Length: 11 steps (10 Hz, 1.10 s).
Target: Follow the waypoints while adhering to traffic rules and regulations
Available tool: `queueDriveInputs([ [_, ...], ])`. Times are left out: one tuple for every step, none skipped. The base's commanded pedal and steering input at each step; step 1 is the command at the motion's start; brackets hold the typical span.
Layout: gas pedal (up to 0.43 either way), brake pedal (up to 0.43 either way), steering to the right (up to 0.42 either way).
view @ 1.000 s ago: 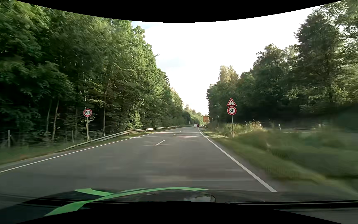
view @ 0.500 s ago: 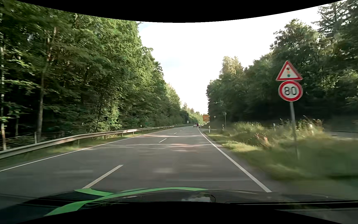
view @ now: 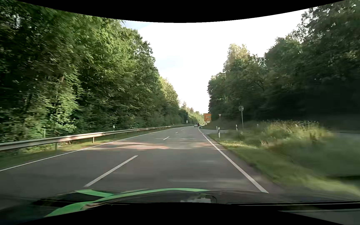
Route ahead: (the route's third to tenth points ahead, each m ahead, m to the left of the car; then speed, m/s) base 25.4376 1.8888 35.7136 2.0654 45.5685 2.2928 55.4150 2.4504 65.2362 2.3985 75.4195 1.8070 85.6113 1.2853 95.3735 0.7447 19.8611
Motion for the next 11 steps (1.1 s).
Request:
queueDriveInputs([
  [0.189,0.000,0.003],
  [0.177,0.000,0.003],
  [0.169,0.000,0.003],
  [0.169,0.000,0.003],
  [0.169,0.000,0.003],
  [0.169,0.000,0.003],
  [0.169,0.000,0.003],
  [0.169,0.000,0.002],
  [0.169,0.000,0.001],
  [0.169,0.000,0.001],
  [0.177,0.000,0.001],
])
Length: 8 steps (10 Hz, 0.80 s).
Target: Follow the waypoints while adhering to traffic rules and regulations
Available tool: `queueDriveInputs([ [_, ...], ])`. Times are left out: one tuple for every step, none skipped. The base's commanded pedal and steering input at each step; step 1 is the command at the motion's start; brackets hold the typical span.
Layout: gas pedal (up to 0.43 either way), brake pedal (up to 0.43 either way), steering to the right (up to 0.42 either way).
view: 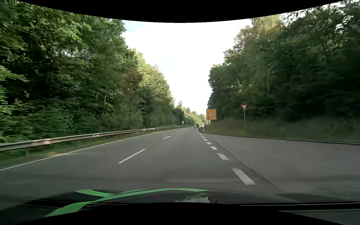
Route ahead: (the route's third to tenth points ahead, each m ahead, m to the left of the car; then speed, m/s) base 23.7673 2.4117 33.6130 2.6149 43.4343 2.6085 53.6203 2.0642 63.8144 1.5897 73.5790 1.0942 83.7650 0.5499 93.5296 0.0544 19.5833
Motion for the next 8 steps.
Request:
queueDriveInputs([
  [0.177,0.000,0.001],
  [0.177,0.000,0.001],
  [0.177,0.000,0.001],
  [0.177,0.000,0.001],
  [0.177,0.000,0.001],
  [0.177,0.000,0.000],
  [0.177,0.000,-0.001],
  [0.177,0.000,0.000],
])
